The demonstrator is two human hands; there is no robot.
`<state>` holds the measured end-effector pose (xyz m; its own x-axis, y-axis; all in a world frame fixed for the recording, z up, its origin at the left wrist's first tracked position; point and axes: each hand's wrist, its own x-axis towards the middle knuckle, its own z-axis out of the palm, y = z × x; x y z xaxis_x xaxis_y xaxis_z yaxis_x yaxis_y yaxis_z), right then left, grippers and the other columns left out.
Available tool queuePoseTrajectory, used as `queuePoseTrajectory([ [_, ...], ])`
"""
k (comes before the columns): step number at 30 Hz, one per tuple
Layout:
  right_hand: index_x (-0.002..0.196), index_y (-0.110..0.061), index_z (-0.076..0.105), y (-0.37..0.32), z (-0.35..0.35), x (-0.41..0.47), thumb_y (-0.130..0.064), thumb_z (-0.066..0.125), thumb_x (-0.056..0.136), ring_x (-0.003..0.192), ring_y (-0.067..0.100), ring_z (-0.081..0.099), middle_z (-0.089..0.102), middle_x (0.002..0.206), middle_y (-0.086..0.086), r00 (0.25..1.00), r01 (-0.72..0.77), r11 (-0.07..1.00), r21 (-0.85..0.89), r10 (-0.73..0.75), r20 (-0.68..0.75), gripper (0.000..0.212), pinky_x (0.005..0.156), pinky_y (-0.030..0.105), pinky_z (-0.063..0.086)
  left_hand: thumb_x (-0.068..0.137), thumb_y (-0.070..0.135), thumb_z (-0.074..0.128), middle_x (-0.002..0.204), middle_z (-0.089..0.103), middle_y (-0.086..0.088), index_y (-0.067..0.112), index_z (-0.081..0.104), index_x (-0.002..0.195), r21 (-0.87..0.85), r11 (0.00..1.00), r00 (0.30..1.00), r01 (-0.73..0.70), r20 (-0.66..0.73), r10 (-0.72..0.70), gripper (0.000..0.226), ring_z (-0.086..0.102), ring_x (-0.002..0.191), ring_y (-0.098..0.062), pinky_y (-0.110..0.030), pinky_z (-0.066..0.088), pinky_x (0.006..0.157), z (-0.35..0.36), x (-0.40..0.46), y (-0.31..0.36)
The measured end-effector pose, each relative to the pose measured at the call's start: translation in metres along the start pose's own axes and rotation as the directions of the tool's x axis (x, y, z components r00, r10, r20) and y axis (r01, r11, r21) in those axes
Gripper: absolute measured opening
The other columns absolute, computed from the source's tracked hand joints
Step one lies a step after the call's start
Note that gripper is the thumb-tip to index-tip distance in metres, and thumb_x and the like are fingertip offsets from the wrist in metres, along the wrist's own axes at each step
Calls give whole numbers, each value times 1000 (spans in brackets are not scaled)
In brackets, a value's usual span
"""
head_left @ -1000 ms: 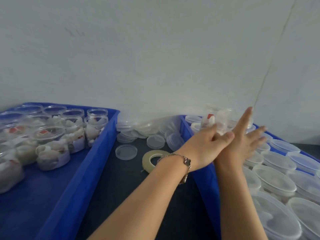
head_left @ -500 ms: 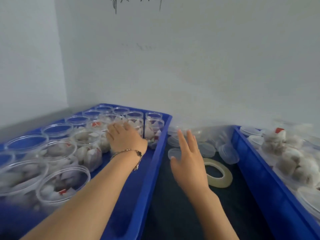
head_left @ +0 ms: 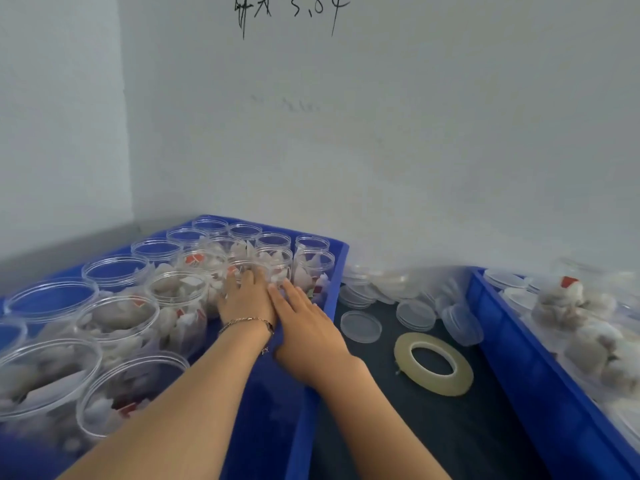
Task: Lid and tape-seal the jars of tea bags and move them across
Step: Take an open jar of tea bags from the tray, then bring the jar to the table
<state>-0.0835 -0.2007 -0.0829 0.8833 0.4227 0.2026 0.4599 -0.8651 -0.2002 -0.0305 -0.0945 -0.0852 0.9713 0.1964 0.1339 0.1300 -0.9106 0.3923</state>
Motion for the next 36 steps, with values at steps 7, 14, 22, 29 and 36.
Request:
queuePoseTrajectory([
  [7,151,-23,16,-2,-2,1,-21,59,87,144,24,16,1,160,2,999,-39,999,-8,39,24,77,115,42,21,98,19,38,127,52,-10,16,54,122,152,985,964,86,-261,-44,29,40,118,-32,-40,44,87,-1,-9,6],
  [14,127,-12,51,-7,-7,-4,-18,53,89,113,31,50,35,141,6,995,-83,996,44,85,-46,39,90,40,39,95,11,44,125,49,-17,8,56,118,49,990,958,133,-263,-115,26,36,119,-37,-42,43,81,-8,-14,8],
  [22,150,-33,-5,0,-10,-23,-22,70,84,137,0,17,12,157,-12,920,-38,661,749,316,-232,100,112,28,27,90,2,49,117,49,-23,0,52,114,-54,995,895,-80,-444,48,24,36,115,-41,-35,28,84,-57,-30,47],
  [29,149,-34,0,23,-64,-52,-35,72,78,125,15,49,49,139,-1,778,-38,624,781,509,-369,102,103,37,43,92,12,57,108,57,-3,20,58,104,-106,856,759,-506,-527,383,14,50,106,-25,-25,20,78,-113,-77,120],
  [36,142,-33,33,65,-42,-118,-60,51,57,98,9,58,58,118,-6,657,-352,584,732,711,-251,91,73,26,50,91,18,56,110,42,-3,18,56,105,-163,864,875,-476,-180,449,14,38,105,-22,-26,34,90,-38,-128,146],
])
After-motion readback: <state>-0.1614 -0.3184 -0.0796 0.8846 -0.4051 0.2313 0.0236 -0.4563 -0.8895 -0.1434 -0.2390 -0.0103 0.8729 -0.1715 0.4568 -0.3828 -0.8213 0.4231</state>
